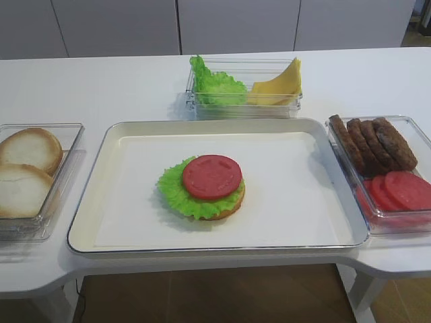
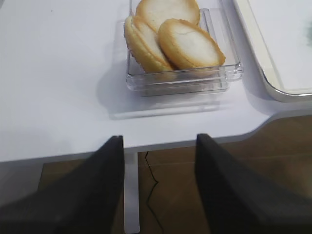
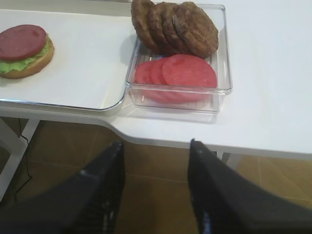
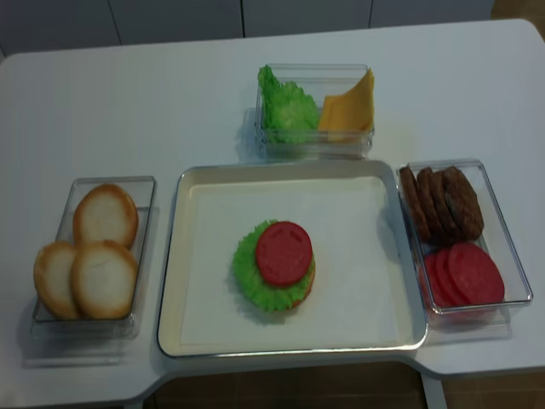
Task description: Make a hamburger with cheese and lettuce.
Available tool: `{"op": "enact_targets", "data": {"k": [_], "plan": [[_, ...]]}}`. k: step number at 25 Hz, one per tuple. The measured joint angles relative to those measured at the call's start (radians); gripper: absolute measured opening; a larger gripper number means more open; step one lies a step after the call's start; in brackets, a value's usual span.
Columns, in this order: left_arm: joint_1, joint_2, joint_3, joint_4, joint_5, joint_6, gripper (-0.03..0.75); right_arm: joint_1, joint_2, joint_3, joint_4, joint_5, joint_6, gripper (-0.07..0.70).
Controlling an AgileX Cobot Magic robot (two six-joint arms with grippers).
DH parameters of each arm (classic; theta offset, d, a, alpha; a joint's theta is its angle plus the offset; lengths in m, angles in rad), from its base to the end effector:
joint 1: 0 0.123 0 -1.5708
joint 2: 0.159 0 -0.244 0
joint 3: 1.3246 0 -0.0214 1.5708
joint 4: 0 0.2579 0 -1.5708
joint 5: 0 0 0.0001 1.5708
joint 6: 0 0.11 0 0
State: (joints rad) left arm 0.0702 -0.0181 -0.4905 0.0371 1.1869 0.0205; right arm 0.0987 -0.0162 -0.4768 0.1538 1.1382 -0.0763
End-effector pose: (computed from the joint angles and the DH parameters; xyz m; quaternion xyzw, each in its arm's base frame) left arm 0.0507 0.0074 0.2584 -0.0239 0.8819 0.0397 0.4691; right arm 0.0533 0.0207 0.2597 -0.0818 0.8681 0.0820 0.4827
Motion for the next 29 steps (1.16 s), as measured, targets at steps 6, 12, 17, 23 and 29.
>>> {"op": "enact_targets", "data": {"k": [6, 12, 17, 23, 29], "plan": [[0.000, 0.000, 0.000, 0.000, 0.000, 0.000, 0.352, 0.000, 0.000, 0.000, 0.002, 0.000, 0.000, 0.295], [0.000, 0.000, 0.000, 0.000, 0.000, 0.000, 0.352, 0.000, 0.000, 0.000, -0.001, 0.000, -0.002, 0.256], [0.000, 0.000, 0.000, 0.000, 0.000, 0.000, 0.352, 0.000, 0.000, 0.000, -0.001, 0.000, -0.002, 0.225], [0.000, 0.000, 0.000, 0.000, 0.000, 0.000, 0.352, 0.000, 0.000, 0.000, -0.001, 0.000, -0.002, 0.181], [0.000, 0.000, 0.000, 0.000, 0.000, 0.000, 0.352, 0.000, 0.000, 0.000, -0.001, 0.000, -0.002, 0.116]]}}
